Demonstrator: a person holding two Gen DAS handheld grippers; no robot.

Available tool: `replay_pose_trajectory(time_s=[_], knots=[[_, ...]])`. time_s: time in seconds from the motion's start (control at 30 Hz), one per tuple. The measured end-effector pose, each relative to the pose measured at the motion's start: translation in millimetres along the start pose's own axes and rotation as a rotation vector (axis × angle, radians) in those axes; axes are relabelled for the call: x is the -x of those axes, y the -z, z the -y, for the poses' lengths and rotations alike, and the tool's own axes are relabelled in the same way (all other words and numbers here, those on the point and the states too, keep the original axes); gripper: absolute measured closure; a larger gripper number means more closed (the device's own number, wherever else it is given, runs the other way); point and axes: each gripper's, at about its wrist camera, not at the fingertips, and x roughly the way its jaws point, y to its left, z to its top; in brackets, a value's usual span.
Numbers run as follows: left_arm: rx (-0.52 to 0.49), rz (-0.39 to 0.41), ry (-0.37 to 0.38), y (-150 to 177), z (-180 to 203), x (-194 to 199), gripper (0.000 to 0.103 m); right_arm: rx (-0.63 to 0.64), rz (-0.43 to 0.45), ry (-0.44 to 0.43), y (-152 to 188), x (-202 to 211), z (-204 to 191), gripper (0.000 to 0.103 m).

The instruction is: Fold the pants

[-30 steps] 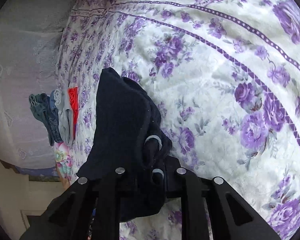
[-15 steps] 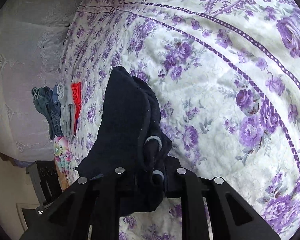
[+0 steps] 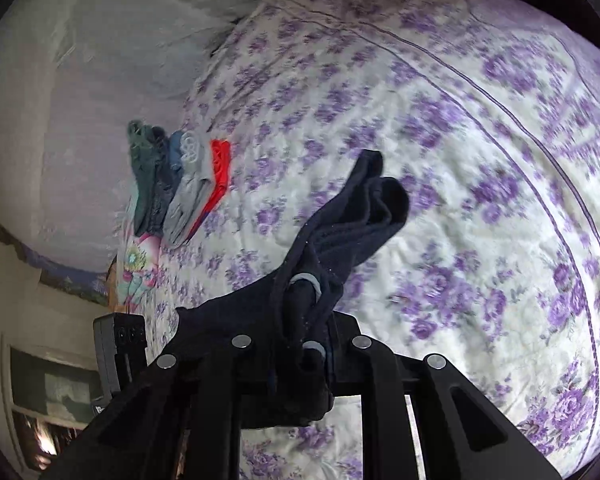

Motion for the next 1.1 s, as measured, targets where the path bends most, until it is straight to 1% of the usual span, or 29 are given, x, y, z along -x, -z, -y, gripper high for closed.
replay_pose_trajectory(time_s=[0.07, 0.13, 0.17, 0.2, 0.23, 0.3, 0.37, 0.43, 0.5, 0.53, 0.57, 0.63, 0.67, 0.7, 0.73, 0.77, 0.8, 0.83, 0.9, 0.93, 0.97, 1.0, 1.03, 1.07, 1.1], knots=[[0.057, 0.059, -0.046, 8, -31, 35, 0.078, 0.107, -0.021, -0.015, -1, -4, -38, 0.087], [0.145, 0.122, -0.144, 23, -78, 75, 0.078, 0.212, -0.055, -0.034, 2, -14, -79, 0.087], [0.201, 0.153, -0.188, 34, -105, 95, 0.078, 0.260, -0.078, -0.049, 5, -22, -100, 0.087], [0.267, 0.186, -0.210, 46, -132, 115, 0.078, 0.304, -0.101, -0.064, 8, -31, -119, 0.087], [0.344, 0.225, -0.223, 61, -159, 135, 0.078, 0.353, -0.126, -0.078, 13, -41, -138, 0.087], [0.446, 0.279, -0.244, 85, -200, 165, 0.078, 0.468, -0.179, -0.099, 27, -67, -181, 0.087], [0.527, 0.310, -0.268, 104, -226, 184, 0.078, 0.565, -0.239, -0.117, 47, -95, -215, 0.087], [0.586, 0.323, -0.268, 120, -250, 194, 0.078, 0.657, -0.316, -0.124, 75, -132, -244, 0.087], [0.621, 0.331, -0.241, 128, -265, 193, 0.078, 0.722, -0.412, -0.098, 109, -172, -256, 0.087], [0.635, 0.328, -0.232, 131, -270, 188, 0.079, 0.738, -0.470, -0.071, 127, -196, -256, 0.087], [0.646, 0.321, -0.228, 132, -274, 182, 0.079, 0.761, -0.509, -0.027, 145, -216, -253, 0.087], [0.644, 0.315, -0.238, 135, -279, 173, 0.079, 0.802, -0.549, 0.053, 171, -247, -243, 0.085], [0.639, 0.314, -0.244, 134, -279, 170, 0.079, 0.792, -0.557, 0.057, 177, -254, -238, 0.082], [0.634, 0.316, -0.245, 135, -280, 171, 0.079, 0.764, -0.555, 0.033, 178, -255, -236, 0.073], [0.630, 0.317, -0.242, 136, -280, 172, 0.079, 0.744, -0.576, 0.004, 176, -253, -238, 0.055], [0.629, 0.318, -0.236, 134, -276, 170, 0.079, 0.739, -0.612, -0.015, 175, -251, -243, 0.047], [0.629, 0.321, -0.223, 135, -279, 170, 0.079, 0.743, -0.633, -0.019, 174, -248, -246, 0.045], [0.629, 0.323, -0.211, 142, -283, 174, 0.079, 0.747, -0.646, -0.026, 171, -241, -250, 0.045], [0.639, 0.327, -0.191, 142, -284, 176, 0.079, 0.739, -0.660, -0.084, 162, -224, -260, 0.045], [0.640, 0.329, -0.192, 143, -283, 179, 0.079, 0.745, -0.646, -0.104, 157, -213, -265, 0.045], [0.632, 0.335, -0.208, 144, -278, 185, 0.079, 0.761, -0.612, -0.110, 151, -203, -270, 0.045], [0.625, 0.342, -0.223, 146, -274, 191, 0.079, 0.784, -0.560, -0.097, 144, -197, -274, 0.047], [0.616, 0.355, -0.234, 148, -270, 199, 0.079, 0.821, -0.498, -0.064, 139, -193, -278, 0.067], [0.610, 0.379, -0.234, 154, -264, 210, 0.079, 0.864, -0.455, -0.029, 137, -193, -282, 0.081], [0.610, 0.398, -0.237, 158, -261, 219, 0.079, 0.896, -0.441, 0.003, 135, -201, -286, 0.094]])
